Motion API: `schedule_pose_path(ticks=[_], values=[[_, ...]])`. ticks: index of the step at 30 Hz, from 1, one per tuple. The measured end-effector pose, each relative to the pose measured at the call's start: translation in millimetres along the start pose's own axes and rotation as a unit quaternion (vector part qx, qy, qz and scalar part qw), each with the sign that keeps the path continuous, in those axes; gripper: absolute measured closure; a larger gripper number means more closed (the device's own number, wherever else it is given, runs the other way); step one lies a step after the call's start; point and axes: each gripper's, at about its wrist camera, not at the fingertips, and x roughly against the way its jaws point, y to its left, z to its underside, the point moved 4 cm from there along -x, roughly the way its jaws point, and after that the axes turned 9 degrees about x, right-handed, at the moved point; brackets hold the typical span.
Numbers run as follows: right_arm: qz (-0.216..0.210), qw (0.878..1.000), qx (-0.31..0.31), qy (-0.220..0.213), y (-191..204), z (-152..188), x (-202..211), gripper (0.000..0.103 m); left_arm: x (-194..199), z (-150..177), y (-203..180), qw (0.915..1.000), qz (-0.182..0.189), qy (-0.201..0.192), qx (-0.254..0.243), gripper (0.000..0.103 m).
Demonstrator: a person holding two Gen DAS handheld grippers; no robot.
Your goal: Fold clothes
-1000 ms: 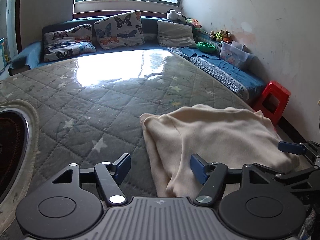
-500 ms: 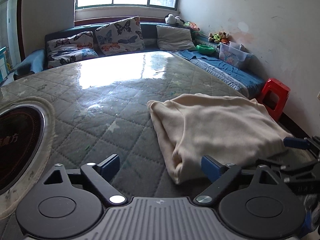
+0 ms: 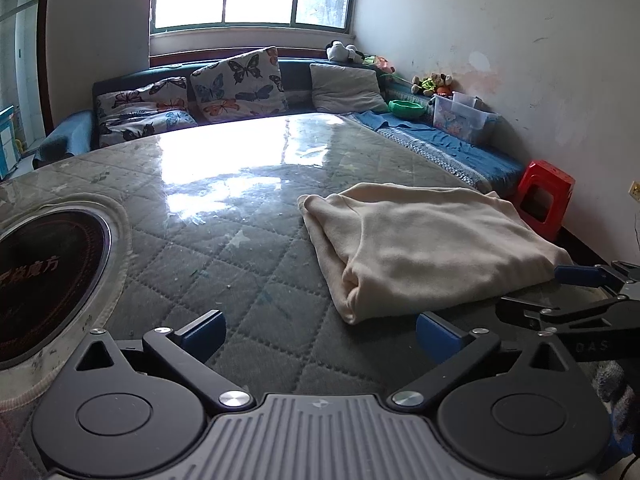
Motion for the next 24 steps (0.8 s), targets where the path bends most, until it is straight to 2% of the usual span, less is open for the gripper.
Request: schedule_pose_path(ticks=[24], values=[[0.014,0.999,-0.038,0.007,13,19,15,0.000,10,18,-13,0.9999,0.003,0.003,-0.011,0.000]])
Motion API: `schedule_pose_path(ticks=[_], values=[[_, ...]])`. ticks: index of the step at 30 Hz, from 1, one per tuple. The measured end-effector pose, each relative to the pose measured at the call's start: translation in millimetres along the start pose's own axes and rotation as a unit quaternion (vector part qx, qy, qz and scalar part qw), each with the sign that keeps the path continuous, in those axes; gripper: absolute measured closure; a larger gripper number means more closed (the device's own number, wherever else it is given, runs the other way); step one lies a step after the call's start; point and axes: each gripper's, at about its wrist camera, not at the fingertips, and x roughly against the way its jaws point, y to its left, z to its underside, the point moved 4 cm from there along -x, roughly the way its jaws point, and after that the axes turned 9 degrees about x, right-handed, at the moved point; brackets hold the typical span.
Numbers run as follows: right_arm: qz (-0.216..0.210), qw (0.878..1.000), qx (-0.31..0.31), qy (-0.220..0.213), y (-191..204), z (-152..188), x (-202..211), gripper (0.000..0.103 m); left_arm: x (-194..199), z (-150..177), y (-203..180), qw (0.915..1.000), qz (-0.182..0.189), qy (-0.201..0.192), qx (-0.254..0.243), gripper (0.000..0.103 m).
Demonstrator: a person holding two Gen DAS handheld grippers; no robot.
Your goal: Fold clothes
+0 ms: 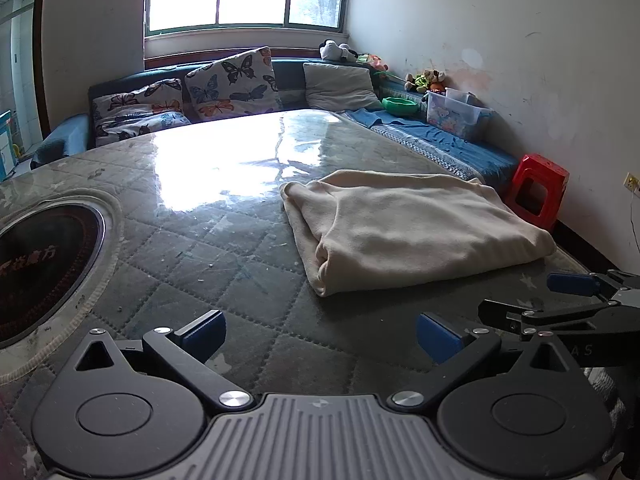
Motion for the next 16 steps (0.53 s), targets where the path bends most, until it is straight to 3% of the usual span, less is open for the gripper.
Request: schedule_pose_path(ticks=[16], values=[[-0.004,1.000,-0.003,-0.002,5.7,1.1,4.5,0.000,1.5,5.3,-4.7,0.9999,0.008,0.003,-0.006,0.000]])
